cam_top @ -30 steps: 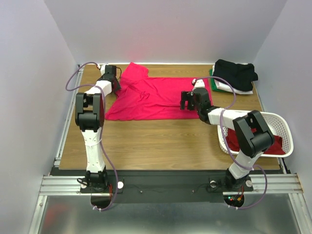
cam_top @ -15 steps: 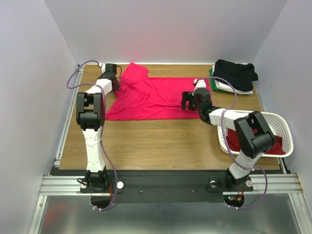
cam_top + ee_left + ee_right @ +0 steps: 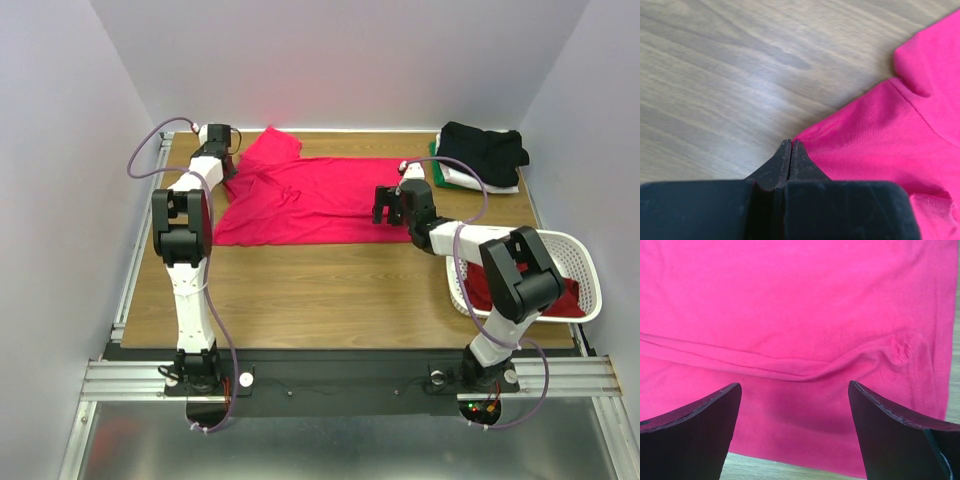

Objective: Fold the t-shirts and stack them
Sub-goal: Fold the tshirt

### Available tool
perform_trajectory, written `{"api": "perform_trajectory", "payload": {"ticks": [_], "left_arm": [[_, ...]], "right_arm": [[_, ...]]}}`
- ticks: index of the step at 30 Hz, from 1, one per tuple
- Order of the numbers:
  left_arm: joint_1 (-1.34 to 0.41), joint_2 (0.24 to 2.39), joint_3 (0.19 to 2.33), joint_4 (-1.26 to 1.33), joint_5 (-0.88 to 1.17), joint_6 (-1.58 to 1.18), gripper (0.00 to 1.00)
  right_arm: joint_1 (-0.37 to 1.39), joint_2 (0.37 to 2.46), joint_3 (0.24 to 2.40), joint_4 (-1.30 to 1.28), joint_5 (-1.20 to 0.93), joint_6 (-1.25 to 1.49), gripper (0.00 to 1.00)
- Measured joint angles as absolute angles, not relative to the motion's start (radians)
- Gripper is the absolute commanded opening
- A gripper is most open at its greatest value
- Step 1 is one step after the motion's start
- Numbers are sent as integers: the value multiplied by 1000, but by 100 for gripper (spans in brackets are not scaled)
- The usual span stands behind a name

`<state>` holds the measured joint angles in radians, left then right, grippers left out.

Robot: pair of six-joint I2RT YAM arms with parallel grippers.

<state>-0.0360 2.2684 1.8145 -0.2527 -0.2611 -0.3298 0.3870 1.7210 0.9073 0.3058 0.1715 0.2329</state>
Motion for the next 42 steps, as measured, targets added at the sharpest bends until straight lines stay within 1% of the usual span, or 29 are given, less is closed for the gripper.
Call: {"api": "perform_trajectory", "payload": {"ticks": [10, 12, 13, 14, 15, 16, 17, 19, 21, 24, 27, 32, 38, 42], "left_arm": [[-24, 2266, 1759, -260, -343, -331, 0], [-24, 2263, 1758, -265, -360, -334, 3], [-24, 2261, 1758, -268, -368, -336, 9], [-24, 2258, 1758, -270, -374, -339, 18], [-24, 2253, 1757, -274, -379, -340, 40], [-24, 2243, 1751, -273, -383, -345, 50], [-26, 2231, 1742, -272, -389, -350, 64], [-37, 2206, 1727, -272, -408, -355, 73], [-49, 2180, 1724, -271, -430, -353, 79], [-97, 2136, 1722, -256, -473, -352, 83], [-171, 2082, 1690, -207, -497, -351, 83], [-278, 2009, 1599, -102, -426, -350, 83], [-286, 2001, 1470, 13, -309, -357, 83], [-284, 2028, 1453, 46, -259, -360, 84]], "right_arm": [[386, 1760, 921, 296, 168, 236, 93], [385, 1775, 931, 295, 167, 236, 93], [385, 1778, 933, 293, 167, 236, 93], [385, 1779, 934, 292, 167, 236, 93], [385, 1779, 934, 291, 167, 236, 93], [385, 1779, 934, 291, 168, 236, 93], [385, 1779, 935, 291, 168, 236, 93], [385, 1779, 941, 286, 168, 235, 93], [385, 1783, 958, 281, 168, 234, 93], [385, 1791, 986, 277, 168, 233, 93], [385, 1802, 1011, 278, 170, 232, 93], [385, 1859, 1066, 270, 176, 233, 93], [385, 1928, 1103, 244, 191, 234, 93], [385, 1977, 1134, 233, 203, 233, 93]]}}
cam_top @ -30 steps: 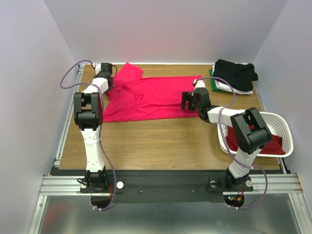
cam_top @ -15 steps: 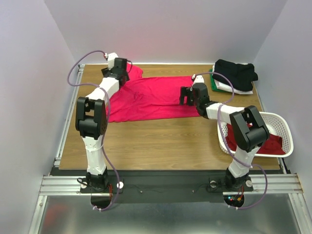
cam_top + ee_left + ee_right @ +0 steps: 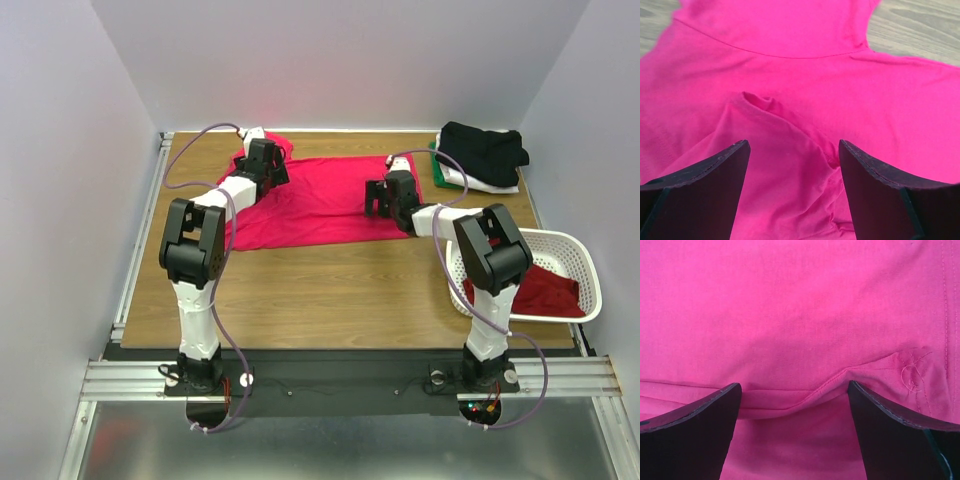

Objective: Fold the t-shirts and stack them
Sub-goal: Fold the tshirt

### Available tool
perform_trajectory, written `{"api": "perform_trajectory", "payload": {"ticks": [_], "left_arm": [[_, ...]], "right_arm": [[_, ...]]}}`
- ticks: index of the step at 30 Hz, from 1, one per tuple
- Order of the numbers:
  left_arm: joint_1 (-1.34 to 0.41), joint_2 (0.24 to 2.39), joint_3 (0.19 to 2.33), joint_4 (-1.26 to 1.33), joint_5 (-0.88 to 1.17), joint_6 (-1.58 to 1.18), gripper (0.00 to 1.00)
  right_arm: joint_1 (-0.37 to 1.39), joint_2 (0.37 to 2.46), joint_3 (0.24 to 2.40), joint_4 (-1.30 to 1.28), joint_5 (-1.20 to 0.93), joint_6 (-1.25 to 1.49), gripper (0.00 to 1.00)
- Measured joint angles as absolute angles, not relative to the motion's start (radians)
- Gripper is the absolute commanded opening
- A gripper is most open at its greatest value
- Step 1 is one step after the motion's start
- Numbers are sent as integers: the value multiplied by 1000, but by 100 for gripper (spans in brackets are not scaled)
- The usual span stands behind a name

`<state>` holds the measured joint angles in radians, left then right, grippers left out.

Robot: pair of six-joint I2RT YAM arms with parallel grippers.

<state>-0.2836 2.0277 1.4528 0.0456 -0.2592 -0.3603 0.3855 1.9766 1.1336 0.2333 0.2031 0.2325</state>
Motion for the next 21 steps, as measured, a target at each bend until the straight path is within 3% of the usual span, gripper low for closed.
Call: {"api": "perform_trajectory", "payload": {"ticks": [7, 21], "left_arm": [[-280, 2053, 1414, 107, -206, -368, 84], [-280, 1947, 1123, 311, -142, -408, 84]], "right_arm": [[385, 1975, 1125, 241, 209, 245, 93], [389, 1818, 920, 259, 169, 296, 93]]}}
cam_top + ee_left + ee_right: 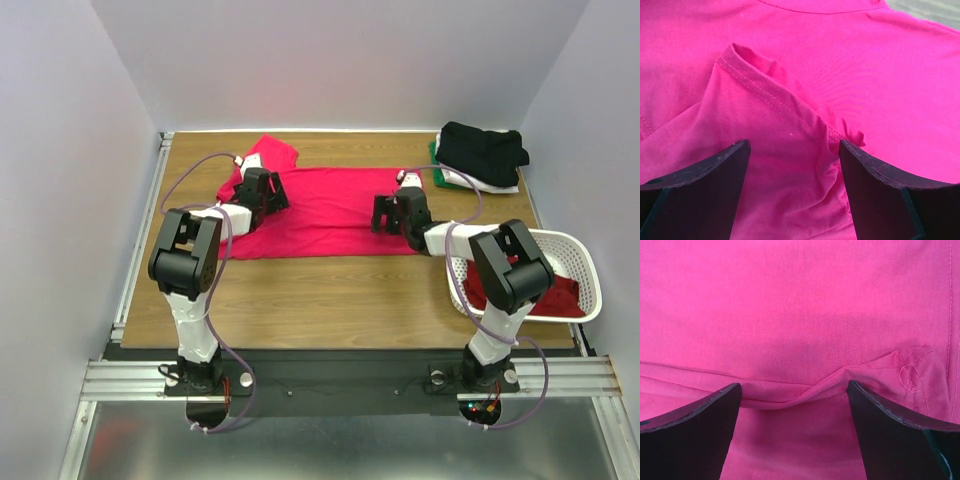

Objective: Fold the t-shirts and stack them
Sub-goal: Fold the tshirt

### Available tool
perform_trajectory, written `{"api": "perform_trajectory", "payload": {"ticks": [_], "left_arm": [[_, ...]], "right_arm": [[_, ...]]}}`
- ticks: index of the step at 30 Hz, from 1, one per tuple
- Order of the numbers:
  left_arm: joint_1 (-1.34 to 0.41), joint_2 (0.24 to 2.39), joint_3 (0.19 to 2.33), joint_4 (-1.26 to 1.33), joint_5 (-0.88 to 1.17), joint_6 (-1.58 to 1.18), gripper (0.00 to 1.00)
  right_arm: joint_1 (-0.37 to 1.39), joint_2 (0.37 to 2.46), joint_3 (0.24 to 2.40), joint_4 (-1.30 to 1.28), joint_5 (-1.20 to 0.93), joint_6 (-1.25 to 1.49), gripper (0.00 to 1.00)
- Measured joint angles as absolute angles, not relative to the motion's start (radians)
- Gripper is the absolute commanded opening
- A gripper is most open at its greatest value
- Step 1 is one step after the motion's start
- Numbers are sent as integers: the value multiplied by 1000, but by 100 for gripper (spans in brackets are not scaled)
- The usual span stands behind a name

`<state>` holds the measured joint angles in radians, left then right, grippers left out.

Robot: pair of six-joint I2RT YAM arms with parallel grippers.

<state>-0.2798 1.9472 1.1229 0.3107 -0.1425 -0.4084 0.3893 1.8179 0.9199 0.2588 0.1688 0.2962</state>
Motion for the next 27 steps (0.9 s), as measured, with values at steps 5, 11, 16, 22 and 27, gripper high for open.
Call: {"api": "perform_trajectory", "payload": {"ticks": [5, 11, 16, 22, 27], "left_arm": [[-289, 1874, 1021, 334, -141, -424, 84], [-307, 1810, 929, 361, -156, -435, 84], [-334, 1744, 840, 379, -179, -447, 85], [-372, 1683, 765, 390, -211, -458, 88], [-388, 1619, 692, 399, -224, -473, 88]], "right_arm": [[410, 1761, 841, 277, 170, 316, 93], [448, 1647, 712, 282, 183, 348, 93], [480, 1547, 604, 297, 187, 375, 93], [506, 1472, 528, 308, 179, 405, 93], [546, 1464, 521, 306, 199, 419, 93]]}}
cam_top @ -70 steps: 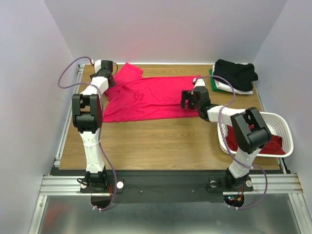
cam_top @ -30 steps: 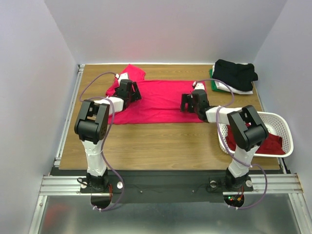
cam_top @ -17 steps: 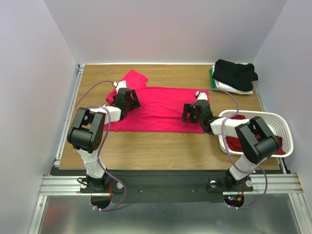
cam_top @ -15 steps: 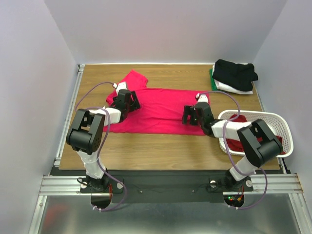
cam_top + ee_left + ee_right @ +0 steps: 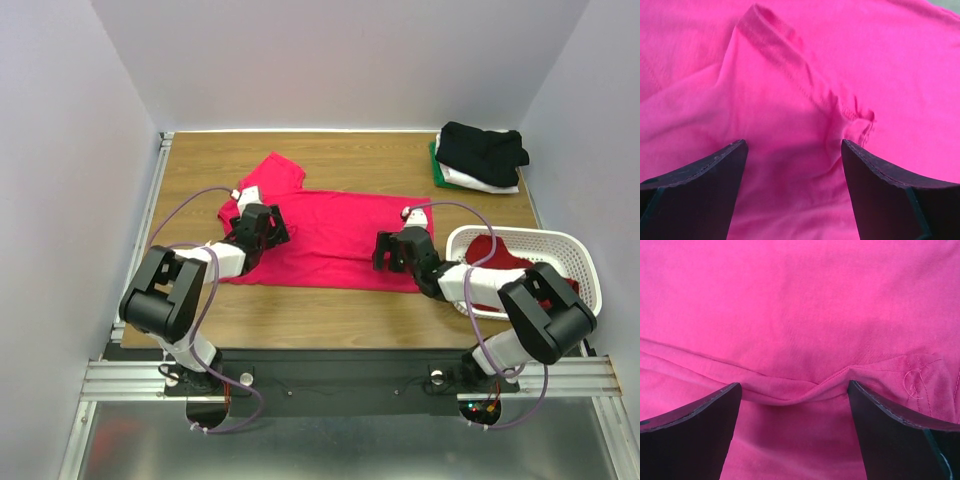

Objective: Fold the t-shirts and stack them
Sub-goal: Fold the tshirt

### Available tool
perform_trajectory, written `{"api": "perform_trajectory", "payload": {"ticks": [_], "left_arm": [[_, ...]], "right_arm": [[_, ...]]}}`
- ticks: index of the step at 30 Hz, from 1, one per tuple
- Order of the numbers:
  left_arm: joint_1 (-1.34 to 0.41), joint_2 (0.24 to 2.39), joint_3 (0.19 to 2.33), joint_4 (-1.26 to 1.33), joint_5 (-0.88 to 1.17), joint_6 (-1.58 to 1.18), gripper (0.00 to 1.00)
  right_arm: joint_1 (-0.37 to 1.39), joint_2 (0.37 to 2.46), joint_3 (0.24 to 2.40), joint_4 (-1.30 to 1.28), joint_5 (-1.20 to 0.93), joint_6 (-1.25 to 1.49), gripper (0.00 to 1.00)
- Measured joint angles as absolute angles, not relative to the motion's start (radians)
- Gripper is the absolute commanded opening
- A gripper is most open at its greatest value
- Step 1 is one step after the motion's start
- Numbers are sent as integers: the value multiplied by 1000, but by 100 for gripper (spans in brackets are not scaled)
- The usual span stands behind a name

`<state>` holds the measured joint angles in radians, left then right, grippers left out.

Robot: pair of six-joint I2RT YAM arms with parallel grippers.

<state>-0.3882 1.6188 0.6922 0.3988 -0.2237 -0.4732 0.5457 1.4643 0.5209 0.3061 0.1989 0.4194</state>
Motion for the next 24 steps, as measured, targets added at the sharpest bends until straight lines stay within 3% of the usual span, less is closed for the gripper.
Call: {"api": "perform_trajectory", "payload": {"ticks": [8, 14, 24], "left_arm": [[-419, 1450, 654, 343, -255, -492, 91], [-423, 1366, 775, 291, -307, -478, 96], [-265, 1685, 1271, 254, -219, -348, 96]], "right_arm": [[588, 1411, 530, 214, 238, 420, 96], [587, 1401, 661, 136, 305, 383, 99], [367, 1657, 1022, 99, 246, 315, 99]]}}
